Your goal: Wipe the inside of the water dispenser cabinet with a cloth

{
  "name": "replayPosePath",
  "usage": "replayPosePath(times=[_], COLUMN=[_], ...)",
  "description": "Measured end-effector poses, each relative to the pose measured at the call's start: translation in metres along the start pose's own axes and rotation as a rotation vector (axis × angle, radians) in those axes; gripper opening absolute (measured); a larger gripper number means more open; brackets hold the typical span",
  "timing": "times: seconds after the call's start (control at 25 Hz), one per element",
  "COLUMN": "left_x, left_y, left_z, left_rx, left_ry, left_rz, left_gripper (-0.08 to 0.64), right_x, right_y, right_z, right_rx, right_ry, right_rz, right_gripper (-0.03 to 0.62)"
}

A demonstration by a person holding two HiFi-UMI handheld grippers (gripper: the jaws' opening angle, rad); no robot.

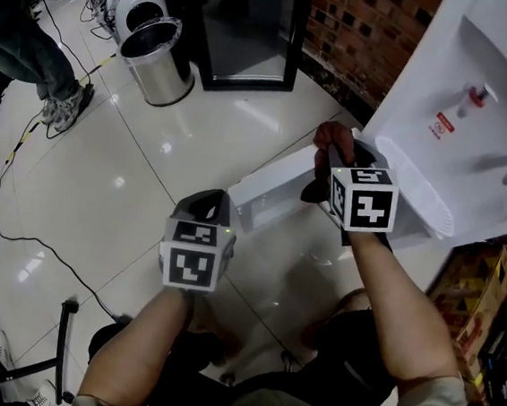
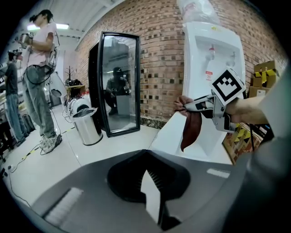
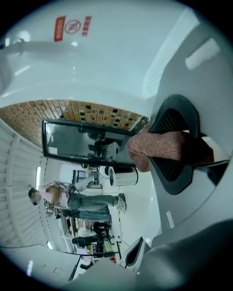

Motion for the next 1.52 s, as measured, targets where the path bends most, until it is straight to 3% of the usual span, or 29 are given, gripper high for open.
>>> replayPosePath(times=[0.12, 0.28, 0.48, 0.8, 1.0, 1.2, 1.36, 1.52], left_x=[-0.001, -0.003, -0.005, -0.009, -0.011, -0.017, -0.021, -0.024], left_y=[0.000, 0.001, 0.005, 0.007, 0.014, 0.023, 0.029, 0.009], left_z=[0.000, -0.001, 0.000, 0.002, 0.002, 0.002, 0.018, 0.028], left_rx=[0.002, 0.007, 0.013, 0.028, 0.030, -0.003, -0.097, -0.081], left_ry=[-0.005, -0.012, -0.041, -0.062, -0.053, -0.085, -0.125, -0.200], left_rz=[0.001, -0.010, -0.036, -0.049, -0.062, -0.028, -0.013, -0.013], left_gripper=[-0.002, -0.002, -0.002, -0.002, -0.002, -0.002, -0.002, -0.002], right_x=[0.002, 0.001, 0.009, 0.100, 0.147, 0.167, 0.166, 0.167], right_y=[0.000, 0.000, 0.021, 0.092, 0.105, 0.088, 0.072, 0.056], right_z=[0.000, -0.002, 0.014, 0.036, 0.013, -0.005, -0.022, -0.040], right_rx=[0.016, 0.009, -0.158, -0.450, -0.495, -0.545, -0.583, -0.596], right_ry=[0.030, 0.030, -0.015, 0.305, 0.479, 0.448, 0.421, 0.376], right_rz=[-0.047, -0.040, 0.045, 0.342, 0.489, 0.553, 0.557, 0.546], right_gripper=[0.137, 0.137, 0.137, 0.138, 0.138, 0.137, 0.138, 0.138])
Point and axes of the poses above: the fingertips, and each gripper's own axes: y backward along the fingers, x to its left, z out of its top, the point moved 7 cm from there along y, backward along the fingers, and after that the axes turned 14 degrees about y, right-handed, at the moved point
